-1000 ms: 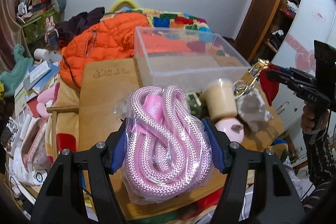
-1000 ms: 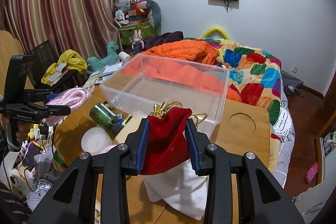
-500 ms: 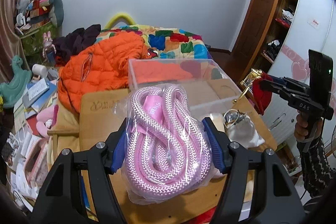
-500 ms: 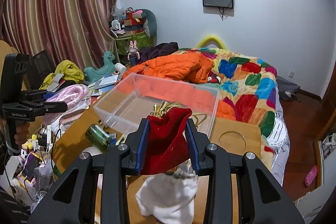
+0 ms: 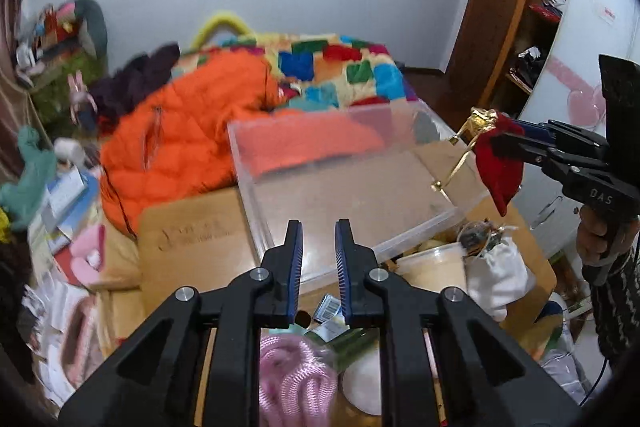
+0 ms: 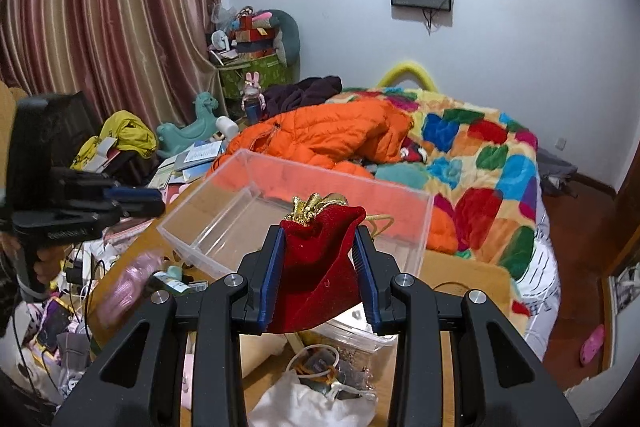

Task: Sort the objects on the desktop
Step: 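Lower the red pouch into the clear box and open the right gripper while the left regrasps the rope bag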

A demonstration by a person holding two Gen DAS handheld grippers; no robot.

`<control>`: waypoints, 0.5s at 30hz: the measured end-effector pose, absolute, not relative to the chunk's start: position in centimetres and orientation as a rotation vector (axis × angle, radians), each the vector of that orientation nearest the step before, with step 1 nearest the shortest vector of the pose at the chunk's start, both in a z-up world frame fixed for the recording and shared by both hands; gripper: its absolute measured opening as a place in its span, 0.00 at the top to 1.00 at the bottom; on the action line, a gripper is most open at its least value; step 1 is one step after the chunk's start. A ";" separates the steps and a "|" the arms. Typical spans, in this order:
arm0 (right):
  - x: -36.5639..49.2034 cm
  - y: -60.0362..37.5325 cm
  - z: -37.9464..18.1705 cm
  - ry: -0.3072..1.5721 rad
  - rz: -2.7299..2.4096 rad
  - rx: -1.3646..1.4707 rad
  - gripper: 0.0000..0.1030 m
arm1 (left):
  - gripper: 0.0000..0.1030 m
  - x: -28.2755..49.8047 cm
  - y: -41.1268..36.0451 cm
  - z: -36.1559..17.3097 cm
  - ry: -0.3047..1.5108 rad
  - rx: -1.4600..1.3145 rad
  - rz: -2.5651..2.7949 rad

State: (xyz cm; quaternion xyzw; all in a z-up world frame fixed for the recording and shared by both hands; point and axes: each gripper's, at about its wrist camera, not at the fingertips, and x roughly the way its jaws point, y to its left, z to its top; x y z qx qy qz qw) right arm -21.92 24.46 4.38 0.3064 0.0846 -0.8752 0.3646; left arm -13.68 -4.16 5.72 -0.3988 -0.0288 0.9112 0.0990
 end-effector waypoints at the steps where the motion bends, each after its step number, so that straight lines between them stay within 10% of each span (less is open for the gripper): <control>1: -22.1 24.5 4.1 0.208 -2.247 0.799 0.70 | 0.85 -13.7 -4.4 5.4 -0.096 -1.184 2.693; 6: -22.7 24.8 3.7 0.189 -2.244 0.827 0.70 | 0.81 -12.8 -5.0 5.3 -0.081 -1.170 2.680; 8: -22.7 24.7 3.8 0.188 -2.247 0.827 0.70 | 0.59 -12.1 -5.3 5.2 -0.064 -1.176 2.689; 15: -23.5 23.5 3.7 0.206 -2.278 0.831 0.70 | 0.36 -9.1 -7.1 3.8 -0.074 -1.249 2.678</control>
